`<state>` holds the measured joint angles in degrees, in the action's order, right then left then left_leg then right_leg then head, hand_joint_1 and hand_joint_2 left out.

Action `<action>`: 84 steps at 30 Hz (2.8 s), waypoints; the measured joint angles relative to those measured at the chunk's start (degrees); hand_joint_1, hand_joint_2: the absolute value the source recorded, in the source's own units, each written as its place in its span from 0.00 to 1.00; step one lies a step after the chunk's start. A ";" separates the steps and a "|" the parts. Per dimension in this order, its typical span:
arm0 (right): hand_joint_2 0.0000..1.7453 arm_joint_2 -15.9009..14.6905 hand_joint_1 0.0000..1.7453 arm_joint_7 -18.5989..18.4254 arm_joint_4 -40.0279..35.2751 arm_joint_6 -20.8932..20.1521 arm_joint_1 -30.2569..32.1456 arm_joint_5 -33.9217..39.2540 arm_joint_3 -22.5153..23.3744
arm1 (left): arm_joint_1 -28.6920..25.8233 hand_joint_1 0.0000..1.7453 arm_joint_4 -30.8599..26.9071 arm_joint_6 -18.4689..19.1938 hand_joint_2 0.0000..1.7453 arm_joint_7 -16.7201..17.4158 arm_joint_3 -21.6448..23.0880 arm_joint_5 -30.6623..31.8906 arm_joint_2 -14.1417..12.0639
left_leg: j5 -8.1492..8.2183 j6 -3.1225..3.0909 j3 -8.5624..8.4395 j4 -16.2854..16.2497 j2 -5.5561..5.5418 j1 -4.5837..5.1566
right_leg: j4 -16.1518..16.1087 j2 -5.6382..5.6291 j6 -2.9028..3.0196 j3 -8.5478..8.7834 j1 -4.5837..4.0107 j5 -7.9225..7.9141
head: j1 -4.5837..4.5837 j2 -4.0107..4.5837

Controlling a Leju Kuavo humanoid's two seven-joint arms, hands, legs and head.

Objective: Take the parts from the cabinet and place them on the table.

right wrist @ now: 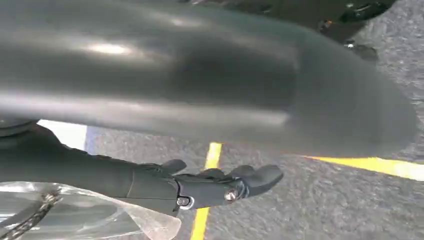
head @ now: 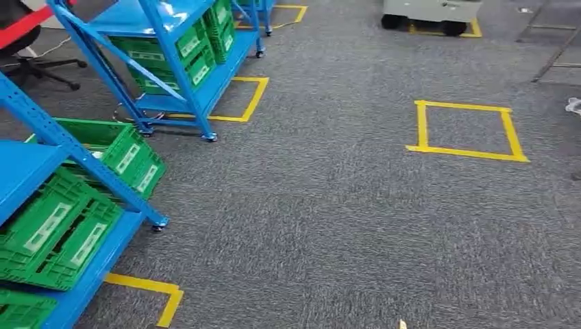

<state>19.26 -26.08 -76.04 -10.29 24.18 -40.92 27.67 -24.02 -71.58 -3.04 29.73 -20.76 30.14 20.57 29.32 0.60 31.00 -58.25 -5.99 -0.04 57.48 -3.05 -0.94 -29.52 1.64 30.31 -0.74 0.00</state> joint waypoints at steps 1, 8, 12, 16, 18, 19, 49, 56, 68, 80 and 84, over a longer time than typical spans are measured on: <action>0.00 0.02 0.00 0.00 0.00 -0.09 0.03 -0.17 -0.24 | 0.16 0.00 -0.02 -0.28 0.00 0.02 0.26 -0.24 -0.02 | 1.58 0.21 1.24 -2.47 2.81 0.11 | -0.10 0.88 0.46 0.14 -0.13 0.14 | -0.70 0.00; 0.00 0.02 0.00 -0.17 0.09 -0.74 0.37 -0.83 -1.29 | 0.13 0.00 0.37 1.09 0.00 -1.11 1.03 0.85 -0.04 | 1.10 -0.18 3.67 -7.58 6.13 0.13 | -0.10 7.49 1.18 0.45 -1.20 1.33 | -0.81 0.00; 0.00 0.02 0.00 -0.70 0.09 -0.59 0.59 -0.81 -2.23 | 0.65 0.00 0.37 2.04 0.00 -1.73 0.98 2.30 -0.07 | -0.05 -1.63 -0.40 0.21 10.46 1.42 | -0.08 9.92 0.18 1.44 -1.57 2.14 | -0.68 0.00; 0.00 0.00 0.00 -0.81 -0.04 -0.39 0.45 -0.79 -3.10 | 0.29 0.00 0.42 2.21 0.00 -1.90 0.74 2.65 0.00 | -1.17 -2.61 -1.08 1.86 7.79 0.68 | 1.65 6.57 -0.83 1.56 -1.40 4.09 | -0.37 0.00; 0.00 0.00 0.00 -0.83 -0.04 -0.39 0.63 -0.74 -3.15 | 0.69 0.00 0.44 2.25 0.00 -1.97 0.70 2.80 0.00 | -1.25 -2.94 -0.91 1.84 6.19 0.58 | 10.83 3.64 -1.15 -3.03 -1.09 8.47 | -0.13 0.00; 0.00 0.00 0.00 -0.92 -0.02 -0.39 0.76 -0.76 -3.15 | 0.68 0.00 0.46 2.32 0.00 -1.97 0.70 2.80 0.00 | -1.22 -2.97 -0.92 1.82 5.42 0.59 | 14.98 3.24 -1.33 -5.39 -0.98 9.74 | -0.13 0.00; 0.00 0.00 0.00 -1.62 -0.39 -0.37 1.00 -0.83 -3.91 | 0.61 0.00 0.83 2.67 0.00 -2.06 0.98 3.19 0.00 | -0.81 -2.43 -0.43 0.85 5.65 0.12 | 13.28 3.48 -1.74 -4.64 -0.51 8.91 | 0.09 0.00; 0.00 0.00 0.00 -1.66 -0.37 -0.59 1.26 -1.03 -3.78 | 0.51 0.00 0.83 2.36 0.00 -1.88 1.42 2.87 0.00 | 0.15 -1.49 -1.27 0.39 0.21 0.50 | 1.17 -2.34 -1.25 -1.91 -0.09 -0.27 | 0.11 0.00; 0.00 0.02 0.00 -1.42 -0.81 -1.36 1.65 -2.27 -3.43 | -0.13 0.00 0.81 1.97 0.00 -0.92 2.69 2.76 -0.09 | 4.37 0.93 6.12 -13.40 5.47 -0.32 | 0.16 7.04 1.02 -0.52 -0.44 0.53 | -0.76 0.00; 0.00 0.00 0.00 0.33 -0.92 -2.89 1.35 -3.93 -3.43 | -0.50 0.00 0.42 0.66 0.00 0.26 3.76 1.58 0.00 | -0.87 -2.22 -0.74 1.15 5.31 -0.04 | 14.86 3.33 -1.68 -5.57 -0.52 9.39 | 0.09 0.00; 0.00 0.00 0.00 0.66 -0.92 -3.04 1.38 -3.96 -3.34 | -0.67 0.00 0.44 0.42 0.00 0.39 3.93 1.03 -0.02 | -0.54 -1.97 -1.45 1.10 1.81 -0.10 | 9.94 2.65 -1.68 -5.47 -0.39 2.62 | 0.07 0.00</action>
<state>19.26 -25.42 -76.96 -13.33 25.56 -44.87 24.33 -24.69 -71.14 -2.62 30.12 -16.83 31.17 20.55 28.77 -1.37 29.55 -57.15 -4.18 -0.14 67.42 -0.40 -2.61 -34.99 1.24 32.93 -0.68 0.00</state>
